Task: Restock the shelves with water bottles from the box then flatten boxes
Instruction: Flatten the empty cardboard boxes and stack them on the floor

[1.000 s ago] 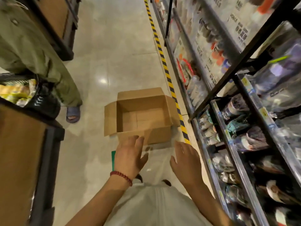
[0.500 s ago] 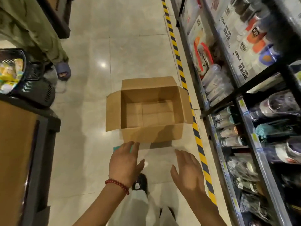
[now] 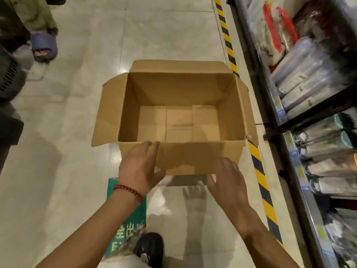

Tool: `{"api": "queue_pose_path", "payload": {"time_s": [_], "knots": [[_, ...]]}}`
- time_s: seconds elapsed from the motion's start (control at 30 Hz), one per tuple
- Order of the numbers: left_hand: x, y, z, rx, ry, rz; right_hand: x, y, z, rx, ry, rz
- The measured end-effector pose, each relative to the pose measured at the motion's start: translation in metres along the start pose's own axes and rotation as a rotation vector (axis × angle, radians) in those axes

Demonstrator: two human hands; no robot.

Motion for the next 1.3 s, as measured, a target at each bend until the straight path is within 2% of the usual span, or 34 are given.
{"api": "queue_pose_path", "payload": {"time_s": [0.13, 0.33, 0.5, 0.6, 0.67, 0.73, 0.87, 0.97, 1.07, 1.13, 1.2, 1.3], "knots": [[-0.058, -0.052, -0.008, -0.021, -0.065, 0.033, -0.047, -0.044, 0.022, 0.042, 0.037, 0.11], [-0.127, -0.077, -0.019, -0.066, -0.155, -0.009, -0.103, -0.083, 0.032, 0.123, 0.006, 0.104], [-0.134, -0.061, -0.015, -0.039, -0.156, 0.004, -0.118, -0.062, 0.037, 0.167, -0.064, 0.267], [-0.139, -0.038, -0.012, -0.047, -0.145, -0.074, -0.12, -0.037, 0.041, 0.187, -0.064, 0.278], [-0.142, -0.016, -0.011, -0.08, -0.134, -0.13, -0.121, -0.021, 0.046, 0.184, -0.091, 0.217], [-0.147, -0.001, -0.012, -0.11, -0.145, -0.168, -0.122, -0.009, 0.057, 0.119, -0.158, 0.191], [-0.16, 0.021, -0.011, -0.125, -0.144, -0.176, -0.111, 0.025, 0.112, -0.265, -0.278, 0.399], [-0.167, 0.032, -0.008, -0.132, -0.136, -0.18, -0.129, 0.043, 0.151, -0.476, -0.373, 0.286], [-0.175, 0.04, -0.011, -0.122, -0.134, -0.184, -0.149, 0.046, 0.165, -0.491, -0.567, 0.133], [-0.182, 0.044, -0.013, -0.108, -0.151, -0.173, -0.157, 0.039, 0.165, -0.469, -0.763, 0.109], [-0.188, 0.047, -0.012, -0.089, -0.177, -0.167, -0.162, 0.035, 0.166, -0.506, -0.87, 0.139], [-0.195, 0.051, -0.012, -0.073, -0.182, -0.221, -0.165, 0.041, 0.172, -0.598, -0.818, 0.242]]}}
Point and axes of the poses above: each hand's wrist, its own y-axis away from the middle knuckle, its own x-axis out of the back of the hand, z = x × y, the point moved 8 cm from there along -y, towards the middle knuckle, and after that the axes turned 3 degrees about z, right-handed, at the moved point
